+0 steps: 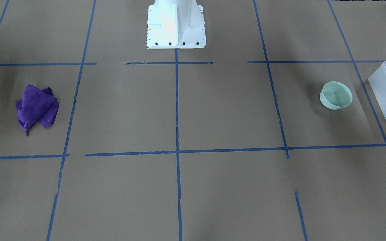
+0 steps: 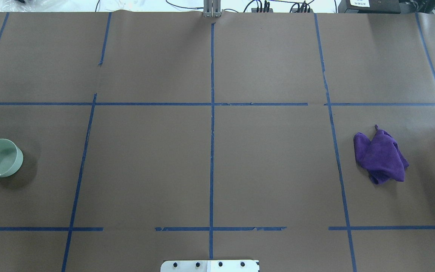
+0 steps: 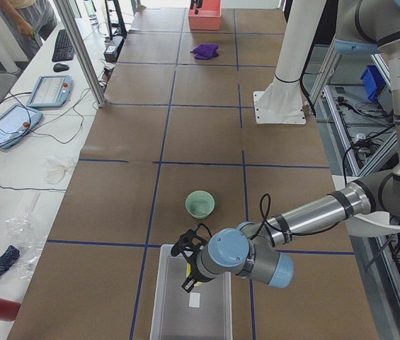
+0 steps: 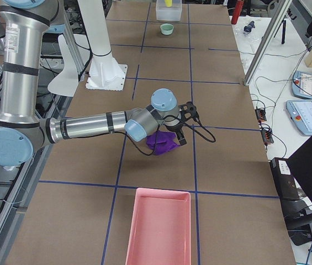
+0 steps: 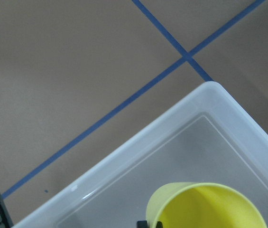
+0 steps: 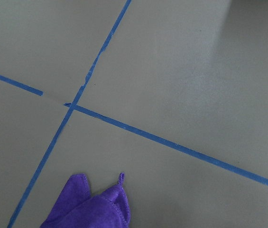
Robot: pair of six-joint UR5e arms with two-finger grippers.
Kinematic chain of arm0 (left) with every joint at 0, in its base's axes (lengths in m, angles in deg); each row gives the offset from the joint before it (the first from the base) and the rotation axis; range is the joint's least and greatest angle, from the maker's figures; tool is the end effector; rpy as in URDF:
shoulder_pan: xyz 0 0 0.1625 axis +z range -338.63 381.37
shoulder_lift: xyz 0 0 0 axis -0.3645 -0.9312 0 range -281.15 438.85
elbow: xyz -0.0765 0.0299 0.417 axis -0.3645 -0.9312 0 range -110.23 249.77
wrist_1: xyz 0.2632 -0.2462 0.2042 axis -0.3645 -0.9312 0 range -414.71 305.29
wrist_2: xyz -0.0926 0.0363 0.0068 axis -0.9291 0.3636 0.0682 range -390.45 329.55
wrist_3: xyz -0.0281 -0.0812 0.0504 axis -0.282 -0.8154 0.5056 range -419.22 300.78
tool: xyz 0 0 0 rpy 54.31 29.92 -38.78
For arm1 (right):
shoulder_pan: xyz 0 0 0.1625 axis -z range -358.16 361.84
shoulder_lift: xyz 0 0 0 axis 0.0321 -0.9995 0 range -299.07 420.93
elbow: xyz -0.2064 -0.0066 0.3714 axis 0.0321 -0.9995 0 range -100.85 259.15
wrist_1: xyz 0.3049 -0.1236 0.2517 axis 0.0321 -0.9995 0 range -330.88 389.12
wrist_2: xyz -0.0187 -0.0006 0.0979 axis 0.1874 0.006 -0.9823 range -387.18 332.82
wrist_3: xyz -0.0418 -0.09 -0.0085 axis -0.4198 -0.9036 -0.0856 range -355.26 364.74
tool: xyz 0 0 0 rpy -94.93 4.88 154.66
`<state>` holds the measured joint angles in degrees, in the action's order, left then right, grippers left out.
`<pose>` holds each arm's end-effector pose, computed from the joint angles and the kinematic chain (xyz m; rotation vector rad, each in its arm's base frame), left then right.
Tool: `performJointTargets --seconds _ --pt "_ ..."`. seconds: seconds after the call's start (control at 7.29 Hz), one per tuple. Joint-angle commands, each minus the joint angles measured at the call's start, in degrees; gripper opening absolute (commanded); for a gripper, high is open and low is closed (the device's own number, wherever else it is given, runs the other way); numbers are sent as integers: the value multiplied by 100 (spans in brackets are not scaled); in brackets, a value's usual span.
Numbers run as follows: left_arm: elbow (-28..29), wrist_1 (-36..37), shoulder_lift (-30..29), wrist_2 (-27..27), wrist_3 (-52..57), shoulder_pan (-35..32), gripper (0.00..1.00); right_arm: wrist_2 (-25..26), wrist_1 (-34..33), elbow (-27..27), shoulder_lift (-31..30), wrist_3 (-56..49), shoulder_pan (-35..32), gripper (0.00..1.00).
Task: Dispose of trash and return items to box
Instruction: 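Carry the yellow cup with the left gripper into the clear bin, then release the cup in the clear bin and withdraw the left gripper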
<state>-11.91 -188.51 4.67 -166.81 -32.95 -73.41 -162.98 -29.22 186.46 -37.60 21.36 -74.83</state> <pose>-0.0910 -0.3528 0.7630 0.5319 0.6919 0.4898 -0.0425 -0.4478 0.5110 0.4463 -0.9106 -0.2296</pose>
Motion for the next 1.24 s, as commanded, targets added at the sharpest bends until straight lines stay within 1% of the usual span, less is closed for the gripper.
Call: performJointTargets --seconds 0.0,0.14,0.27,0.41,0.55,0.82,0.96,1.1 --pt "20 -129 124 -198 -52 451 0 1 -2 0 0 -1 3 100" --pt "55 -129 167 -198 -34 644 6 1 -2 0 -26 -1 29 100" --pt "55 -129 168 -346 -34 837 11 1 -2 0 -35 -1 30 100" --pt "55 -129 168 -435 -26 952 14 1 -2 -9 -44 -1 38 100" --pt "55 -129 159 -436 -25 997 21 10 -2 -9 -44 -1 38 100" --pt "46 -277 159 -436 -43 1015 41 10 -2 -18 -44 -1 39 100" --pt "46 -313 159 -427 -52 1015 45 10 -2 -18 -44 -1 39 100" --pt "29 -453 159 -418 -69 1015 73 19 -2 -18 -53 8 39 100"
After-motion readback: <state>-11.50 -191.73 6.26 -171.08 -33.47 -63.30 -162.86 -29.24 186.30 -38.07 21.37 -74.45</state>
